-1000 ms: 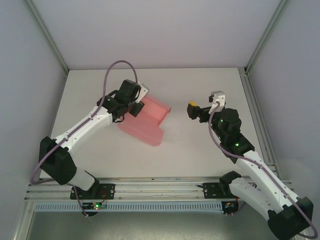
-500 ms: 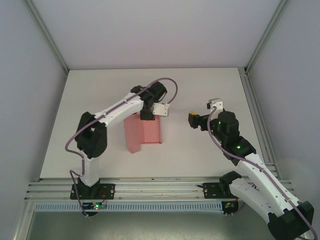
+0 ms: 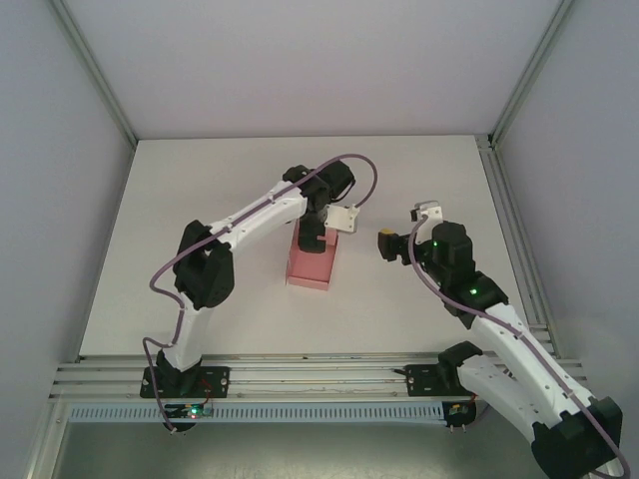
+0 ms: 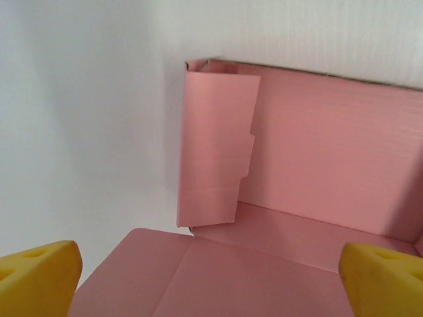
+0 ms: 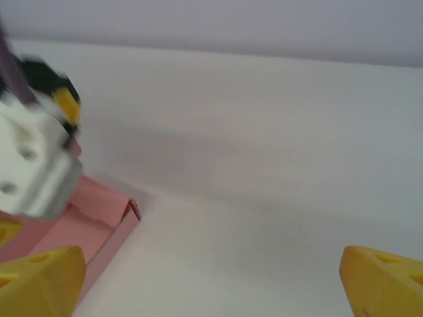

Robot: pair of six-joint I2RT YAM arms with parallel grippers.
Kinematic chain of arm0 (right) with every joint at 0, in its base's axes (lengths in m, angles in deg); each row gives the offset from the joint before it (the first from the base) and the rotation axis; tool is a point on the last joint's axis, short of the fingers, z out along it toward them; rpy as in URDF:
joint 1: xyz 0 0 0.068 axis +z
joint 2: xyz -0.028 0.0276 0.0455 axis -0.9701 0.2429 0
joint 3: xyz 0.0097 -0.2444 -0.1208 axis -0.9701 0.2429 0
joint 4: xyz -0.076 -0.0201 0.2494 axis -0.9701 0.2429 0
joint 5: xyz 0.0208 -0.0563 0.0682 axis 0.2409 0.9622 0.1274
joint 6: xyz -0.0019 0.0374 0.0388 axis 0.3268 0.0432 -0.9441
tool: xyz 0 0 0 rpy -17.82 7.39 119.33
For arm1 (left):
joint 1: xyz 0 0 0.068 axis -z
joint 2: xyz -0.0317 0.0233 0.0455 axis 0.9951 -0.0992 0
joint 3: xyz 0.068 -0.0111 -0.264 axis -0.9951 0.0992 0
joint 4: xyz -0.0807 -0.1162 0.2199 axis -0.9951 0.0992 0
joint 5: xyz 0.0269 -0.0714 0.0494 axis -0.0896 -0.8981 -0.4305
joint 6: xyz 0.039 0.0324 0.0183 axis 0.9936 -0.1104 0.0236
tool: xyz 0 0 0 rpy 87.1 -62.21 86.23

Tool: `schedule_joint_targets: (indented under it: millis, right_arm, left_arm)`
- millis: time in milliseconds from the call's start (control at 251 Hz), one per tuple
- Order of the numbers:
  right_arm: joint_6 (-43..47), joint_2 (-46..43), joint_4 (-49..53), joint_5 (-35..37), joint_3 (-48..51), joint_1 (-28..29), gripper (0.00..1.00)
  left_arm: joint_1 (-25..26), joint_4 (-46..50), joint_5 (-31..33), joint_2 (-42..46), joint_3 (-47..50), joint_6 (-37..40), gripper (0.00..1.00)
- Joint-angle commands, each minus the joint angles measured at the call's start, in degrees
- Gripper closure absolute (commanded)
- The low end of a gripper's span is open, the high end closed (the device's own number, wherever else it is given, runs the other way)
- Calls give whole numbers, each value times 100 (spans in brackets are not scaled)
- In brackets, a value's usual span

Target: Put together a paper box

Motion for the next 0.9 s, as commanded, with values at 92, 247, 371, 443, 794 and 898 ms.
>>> schedule_joint_targets:
  millis: [92,247,371,443,794,898]
  right_arm:
    - [663,1187,35,-797,-595,-42,2]
    - [1034,2778,-198,-1585,-1522,-20,7]
    - [1554,4217,209,-2482,-2673,-109,19]
    - [2090,4966,773,-3090,-3364,-141,25]
    - [2965,7110,2538,-3724,-5503,91,39]
    - [3141,7401,2936,-3472,-5840,227,41]
  left_arm:
    - [29,-1624,-372,1684,795,-1257,0]
    - [44,-2735,-597,2732,1871,-1928,0]
    - [18,-3490,327,3386,2578,-3013,0]
    - [15,-3750,1117,3785,3022,-3800,0]
    - [-559,-2642,3228,5802,5083,-7445,0]
    - [-745,-2417,3160,6288,5598,-7748,0]
